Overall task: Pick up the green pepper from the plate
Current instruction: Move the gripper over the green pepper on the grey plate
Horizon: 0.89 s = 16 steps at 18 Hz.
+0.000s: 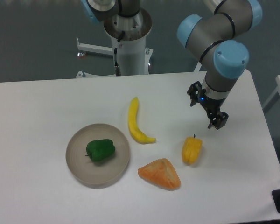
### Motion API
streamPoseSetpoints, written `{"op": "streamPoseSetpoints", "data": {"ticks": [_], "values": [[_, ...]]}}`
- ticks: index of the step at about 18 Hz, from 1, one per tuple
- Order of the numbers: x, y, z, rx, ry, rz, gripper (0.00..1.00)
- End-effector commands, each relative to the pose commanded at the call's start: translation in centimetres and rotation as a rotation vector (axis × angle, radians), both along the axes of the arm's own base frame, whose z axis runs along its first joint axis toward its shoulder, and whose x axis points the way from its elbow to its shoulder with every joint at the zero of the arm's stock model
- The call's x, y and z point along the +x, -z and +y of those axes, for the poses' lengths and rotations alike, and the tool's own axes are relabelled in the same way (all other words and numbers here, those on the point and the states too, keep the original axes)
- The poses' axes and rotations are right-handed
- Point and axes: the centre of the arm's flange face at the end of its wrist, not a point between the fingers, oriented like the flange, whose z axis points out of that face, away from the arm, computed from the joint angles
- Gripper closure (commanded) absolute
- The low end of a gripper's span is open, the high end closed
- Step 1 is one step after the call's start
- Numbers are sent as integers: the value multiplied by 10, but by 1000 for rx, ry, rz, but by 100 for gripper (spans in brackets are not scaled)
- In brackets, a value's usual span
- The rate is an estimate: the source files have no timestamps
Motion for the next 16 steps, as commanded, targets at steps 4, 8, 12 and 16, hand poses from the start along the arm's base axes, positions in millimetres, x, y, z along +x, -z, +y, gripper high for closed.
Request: {"op": "streamPoseSetpoints", "data": {"ticks": [4,8,12,16], "values": [[12,1,9,18,16,-18,0],[43,17,24,43,33,-90,0],[129,13,72,57,-29,-127,0],[214,26,114,80,-55,-108,0]]}}
